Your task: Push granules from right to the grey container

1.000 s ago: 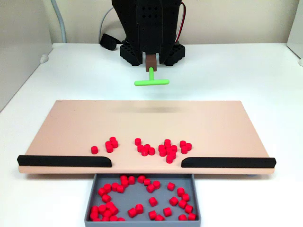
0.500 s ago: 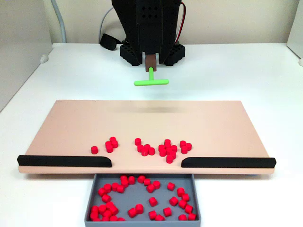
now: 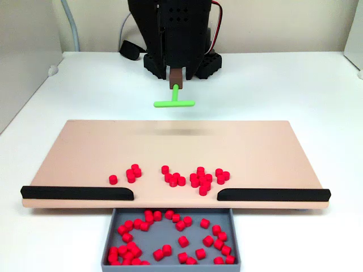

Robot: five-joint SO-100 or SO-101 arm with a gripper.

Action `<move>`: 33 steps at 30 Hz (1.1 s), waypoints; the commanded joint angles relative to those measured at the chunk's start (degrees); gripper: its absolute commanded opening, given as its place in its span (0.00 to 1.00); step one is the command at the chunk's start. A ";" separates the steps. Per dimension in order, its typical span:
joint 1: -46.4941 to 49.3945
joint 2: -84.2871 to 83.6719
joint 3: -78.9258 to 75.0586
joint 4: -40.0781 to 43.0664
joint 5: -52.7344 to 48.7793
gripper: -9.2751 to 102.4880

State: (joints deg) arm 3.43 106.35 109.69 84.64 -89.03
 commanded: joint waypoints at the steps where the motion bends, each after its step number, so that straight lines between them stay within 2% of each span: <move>1: -0.09 0.35 -0.35 -0.18 -1.58 0.08; 5: -0.70 1.41 -0.44 -0.18 -8.44 0.08; 11: 9.23 1.23 -3.43 -0.26 -32.78 0.08; 19: 19.95 -11.69 -16.88 -0.26 -56.34 0.08; 25: 23.73 -19.78 -24.26 -0.18 -71.19 0.08; 33: 26.28 -25.40 -31.11 0.53 -101.60 0.08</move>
State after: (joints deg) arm 29.53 81.12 82.71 85.08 -179.56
